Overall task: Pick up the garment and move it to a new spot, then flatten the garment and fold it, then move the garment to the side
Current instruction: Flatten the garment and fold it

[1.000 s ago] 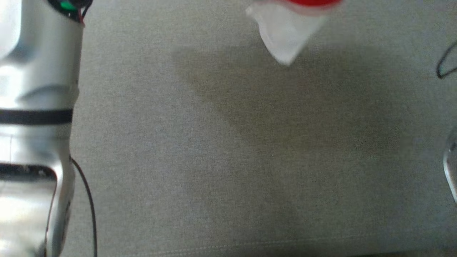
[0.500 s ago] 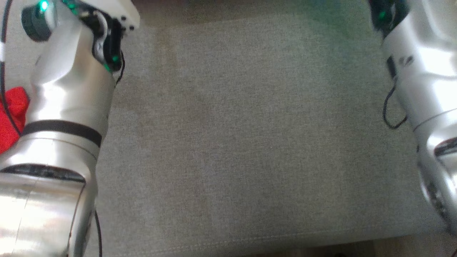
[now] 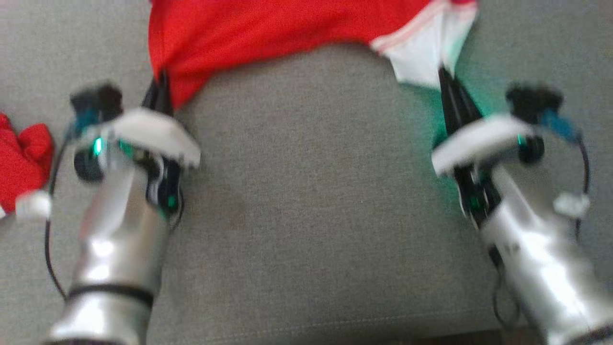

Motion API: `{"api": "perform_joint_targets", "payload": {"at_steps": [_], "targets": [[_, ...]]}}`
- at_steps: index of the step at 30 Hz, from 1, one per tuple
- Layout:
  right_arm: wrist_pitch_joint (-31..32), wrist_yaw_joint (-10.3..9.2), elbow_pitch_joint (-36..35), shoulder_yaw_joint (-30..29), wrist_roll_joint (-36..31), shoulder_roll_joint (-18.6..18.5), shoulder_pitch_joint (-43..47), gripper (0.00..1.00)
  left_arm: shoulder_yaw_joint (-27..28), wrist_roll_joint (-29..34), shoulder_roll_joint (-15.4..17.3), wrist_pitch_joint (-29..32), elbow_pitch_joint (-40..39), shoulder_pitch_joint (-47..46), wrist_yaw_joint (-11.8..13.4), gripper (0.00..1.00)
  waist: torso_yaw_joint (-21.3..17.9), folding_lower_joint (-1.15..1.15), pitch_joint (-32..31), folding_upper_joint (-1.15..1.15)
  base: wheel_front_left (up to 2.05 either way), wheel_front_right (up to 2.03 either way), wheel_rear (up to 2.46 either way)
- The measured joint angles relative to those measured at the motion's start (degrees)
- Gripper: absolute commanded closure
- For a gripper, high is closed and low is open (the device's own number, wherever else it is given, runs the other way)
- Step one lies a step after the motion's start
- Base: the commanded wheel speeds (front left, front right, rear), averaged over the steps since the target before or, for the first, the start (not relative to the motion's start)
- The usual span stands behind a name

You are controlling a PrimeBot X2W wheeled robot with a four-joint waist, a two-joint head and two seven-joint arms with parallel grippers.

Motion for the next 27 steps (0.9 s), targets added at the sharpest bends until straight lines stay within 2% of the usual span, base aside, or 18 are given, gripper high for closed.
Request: {"api": "perform_joint_targets", "payload": {"at_steps": [5,8,11,13,16,20,27], "targets": [[-0.5,0.0,-11.7,-3.7,1.8,-3.6,14.9,1.0,2.7,1.6,0.4,0.0,-12.3,14.6,0.3,1.0,0.1,0.0,-3.3,0.0,0.0,0.0,0.0],[0.3,0.0,-18.9,-6.7,1.6,-3.9,24.0,1.0,2.9,2.2,0.7,0.0,-18.8,22.7,0.4,1.0,0.1,0.0,-5.6,0.0,0.0,0.0,0.0],[4.2,0.0,-26.2,-11.5,0.1,-3.7,33.5,1.0,2.9,2.2,1.1,0.5,-24.5,30.6,1.5,1.0,0.1,0.0,-8.1,0.0,0.0,0.0,0.0],[7.9,0.0,-31.6,-14.4,-1.6,-2.5,40.0,1.0,2.9,2.2,1.7,2.3,-28.6,35.6,2.4,1.0,0.1,0.0,-9.7,0.0,0.0,0.0,0.0],[13.8,0.0,-40.1,-18.3,-4.8,1.2,49.1,1.0,3.0,2.2,2.7,5.8,-35.9,42.2,4.4,1.0,0.0,-0.01,-11.9,0.0,0.0,0.0,0.0],[21.3,0.0,-49.5,-21.8,-7.2,4.7,58.1,1.0,3.0,2.2,3.8,10.6,-45.5,49.9,7.1,1.0,-0.2,-0.01,-14.2,0.0,0.0,0.0,0.0],[29.5,0.0,-58.0,-24.9,-7.5,6.1,65.6,1.0,2.7,2.2,4.5,17.4,-55.8,59.3,10.1,1.0,-0.2,-0.01,-16.8,0.0,0.0,0.0,0.0]]}}
